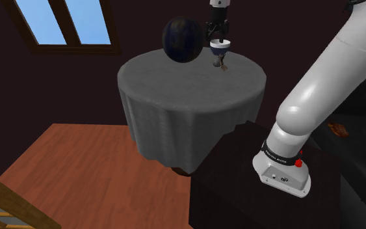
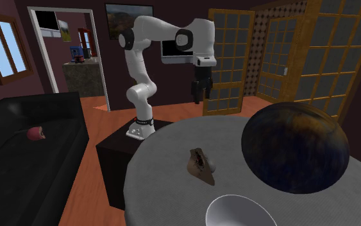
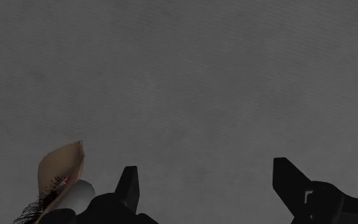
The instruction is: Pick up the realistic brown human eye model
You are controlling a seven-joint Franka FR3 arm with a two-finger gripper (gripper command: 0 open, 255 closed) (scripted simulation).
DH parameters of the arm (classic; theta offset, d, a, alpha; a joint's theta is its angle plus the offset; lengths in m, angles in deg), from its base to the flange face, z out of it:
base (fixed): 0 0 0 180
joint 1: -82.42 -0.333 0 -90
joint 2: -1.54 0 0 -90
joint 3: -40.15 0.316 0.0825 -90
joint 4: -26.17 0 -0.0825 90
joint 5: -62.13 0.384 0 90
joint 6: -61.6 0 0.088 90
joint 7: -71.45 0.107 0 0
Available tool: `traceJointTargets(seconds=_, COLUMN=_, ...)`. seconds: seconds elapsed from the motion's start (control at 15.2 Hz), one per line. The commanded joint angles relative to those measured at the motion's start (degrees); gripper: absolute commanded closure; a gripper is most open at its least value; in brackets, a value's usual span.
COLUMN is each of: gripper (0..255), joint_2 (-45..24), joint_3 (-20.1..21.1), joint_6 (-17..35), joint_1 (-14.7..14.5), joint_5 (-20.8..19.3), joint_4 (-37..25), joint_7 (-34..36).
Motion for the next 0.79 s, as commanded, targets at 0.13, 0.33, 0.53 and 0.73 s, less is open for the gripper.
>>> traceJointTargets(seconds=0.13, gripper=0, joint_2=-8.3, joint_3=-3.3, joint_6=1.0, joint_1=2.0, joint_5=3.6, joint_4=-6.7, joint_7=-1.6)
traceJointTargets(seconds=0.33, gripper=0, joint_2=-14.4, joint_3=-5.3, joint_6=1.1, joint_1=3.8, joint_5=6.9, joint_4=-11.9, joint_7=-2.7)
traceJointTargets(seconds=0.53, gripper=0, joint_2=-20.7, joint_3=-6.8, joint_6=0.6, joint_1=6.2, joint_5=10.5, joint_4=-17.5, joint_7=-3.7)
traceJointTargets(seconds=0.73, gripper=0, joint_2=-27.1, joint_3=-7.9, joint_6=-0.4, joint_1=9.2, joint_5=14.2, joint_4=-23.8, joint_7=-4.4)
